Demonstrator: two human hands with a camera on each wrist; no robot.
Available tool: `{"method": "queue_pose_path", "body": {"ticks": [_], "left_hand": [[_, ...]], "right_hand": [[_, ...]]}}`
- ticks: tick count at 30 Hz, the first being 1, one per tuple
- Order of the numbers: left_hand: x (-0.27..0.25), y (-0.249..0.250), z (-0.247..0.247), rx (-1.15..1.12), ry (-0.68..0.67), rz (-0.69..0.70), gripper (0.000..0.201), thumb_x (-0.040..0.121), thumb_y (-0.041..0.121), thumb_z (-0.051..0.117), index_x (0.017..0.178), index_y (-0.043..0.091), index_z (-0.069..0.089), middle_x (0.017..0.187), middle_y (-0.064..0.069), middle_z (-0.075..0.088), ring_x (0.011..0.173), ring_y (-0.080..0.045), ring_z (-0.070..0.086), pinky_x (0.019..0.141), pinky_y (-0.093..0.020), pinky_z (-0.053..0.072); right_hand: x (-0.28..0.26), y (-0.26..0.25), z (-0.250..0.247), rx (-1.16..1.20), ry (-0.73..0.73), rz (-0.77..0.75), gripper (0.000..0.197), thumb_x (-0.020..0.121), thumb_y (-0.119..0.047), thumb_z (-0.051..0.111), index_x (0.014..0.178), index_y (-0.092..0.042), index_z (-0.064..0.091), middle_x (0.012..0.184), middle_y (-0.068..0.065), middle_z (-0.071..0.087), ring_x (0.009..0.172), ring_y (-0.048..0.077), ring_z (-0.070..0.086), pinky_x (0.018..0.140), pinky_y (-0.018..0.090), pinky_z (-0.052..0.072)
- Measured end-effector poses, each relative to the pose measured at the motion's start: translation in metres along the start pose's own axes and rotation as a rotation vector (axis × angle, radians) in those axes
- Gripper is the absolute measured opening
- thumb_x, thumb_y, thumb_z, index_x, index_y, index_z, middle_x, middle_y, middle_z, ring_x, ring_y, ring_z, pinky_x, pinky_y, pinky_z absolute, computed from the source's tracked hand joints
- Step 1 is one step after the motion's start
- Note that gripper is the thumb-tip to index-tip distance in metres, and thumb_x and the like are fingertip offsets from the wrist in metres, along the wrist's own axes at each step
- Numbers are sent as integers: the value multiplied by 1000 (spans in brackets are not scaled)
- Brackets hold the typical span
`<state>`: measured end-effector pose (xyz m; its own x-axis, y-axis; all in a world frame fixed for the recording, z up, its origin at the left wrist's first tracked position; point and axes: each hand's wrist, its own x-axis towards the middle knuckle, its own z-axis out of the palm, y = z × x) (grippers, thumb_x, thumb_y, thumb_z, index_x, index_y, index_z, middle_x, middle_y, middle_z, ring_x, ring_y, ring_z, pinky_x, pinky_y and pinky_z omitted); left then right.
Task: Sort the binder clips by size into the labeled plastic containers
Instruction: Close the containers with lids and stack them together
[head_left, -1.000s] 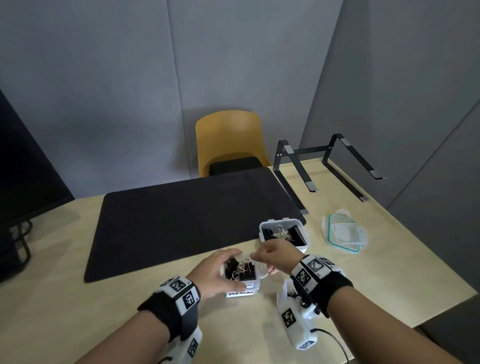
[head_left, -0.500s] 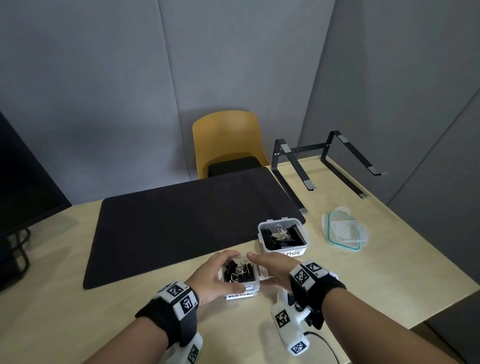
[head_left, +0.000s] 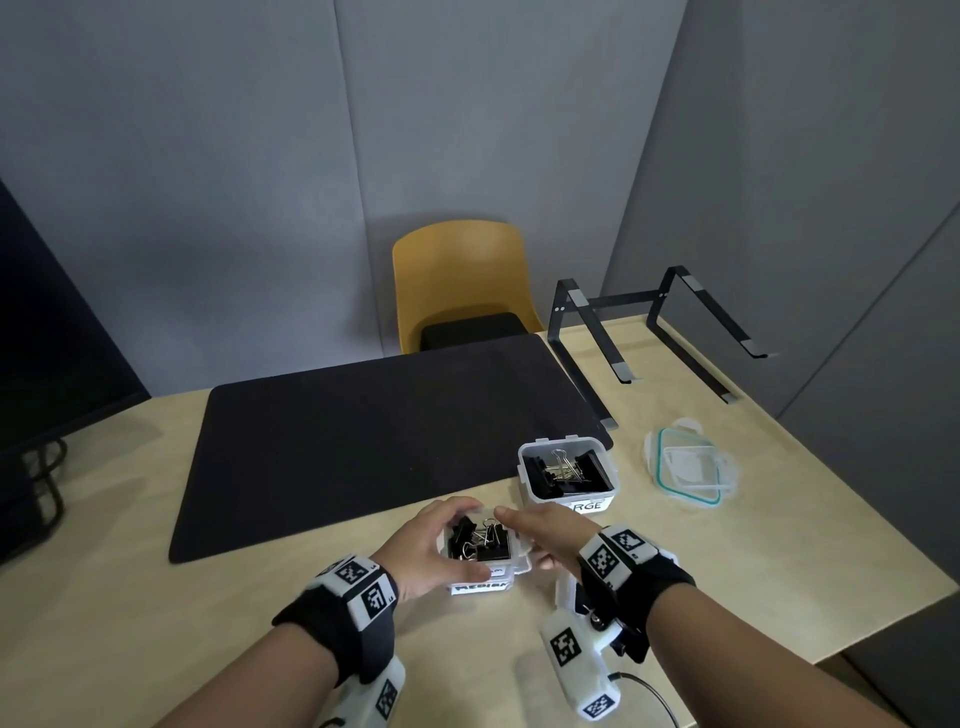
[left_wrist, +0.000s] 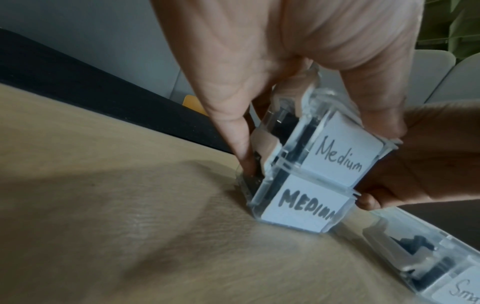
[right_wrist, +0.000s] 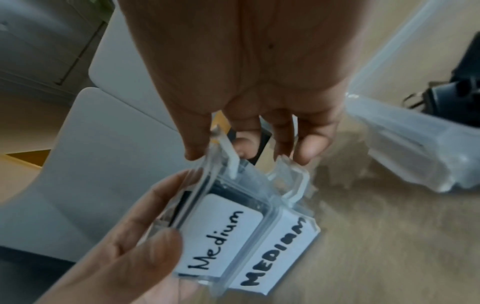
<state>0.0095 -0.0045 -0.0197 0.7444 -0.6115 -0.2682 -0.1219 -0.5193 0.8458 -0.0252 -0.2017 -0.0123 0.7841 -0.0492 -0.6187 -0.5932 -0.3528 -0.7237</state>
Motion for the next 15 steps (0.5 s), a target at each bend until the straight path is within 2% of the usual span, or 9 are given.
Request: {"method": "queue_pose_path", "body": {"ticks": [3,5,7,10,13,15], "left_hand": [[0,-1,1,-29,5,-4,72,48,59,76,111,56,42,123,19,48,120,1,44,106,-25,37],[0,-1,1,-35,13,-8,70,48,57,75,110,56,43,123,20,47,120,1,44,106,-26,37],[0,-1,1,-22,14,-9,69,51,55,76,112,54,44,122,20,46,119,0,44,106,-26,37],[0,-1,1,-3,15,-11,66,66,37,81,120,46,44,120,17,45,118,-2,44,103,-23,36],[-1,0,1,1,27,-3,64,72,30,80,122,44,43,122,13,45,118,-3,44,102,-22,36],[-1,-1,1,6,25,1,65,72,31,80,123,45,42,122,13,45,119,-3,44,104,-23,36]], "right_hand": [[-3,-4,-1,40,9,-15,48,83,-46,64,99,-1,62,79,5,63,68,15,60,71,28,53],[-10,-8,-2,112,23,-45,30,83,-29,70,84,-1,59,76,7,65,64,16,64,71,30,56],[-14,-10,-5,135,59,-45,31,82,-19,72,66,-8,48,64,5,56,57,12,62,72,32,58],[-15,-14,-6,112,105,-33,39,79,-18,75,59,-12,43,57,3,40,50,12,51,76,37,60],[-12,-17,-5,45,107,-16,37,78,-18,76,60,-12,44,58,4,39,50,13,47,74,35,60],[-15,-17,-6,101,86,-22,22,79,-16,75,75,-5,56,69,9,52,61,15,56,72,33,60]]}}
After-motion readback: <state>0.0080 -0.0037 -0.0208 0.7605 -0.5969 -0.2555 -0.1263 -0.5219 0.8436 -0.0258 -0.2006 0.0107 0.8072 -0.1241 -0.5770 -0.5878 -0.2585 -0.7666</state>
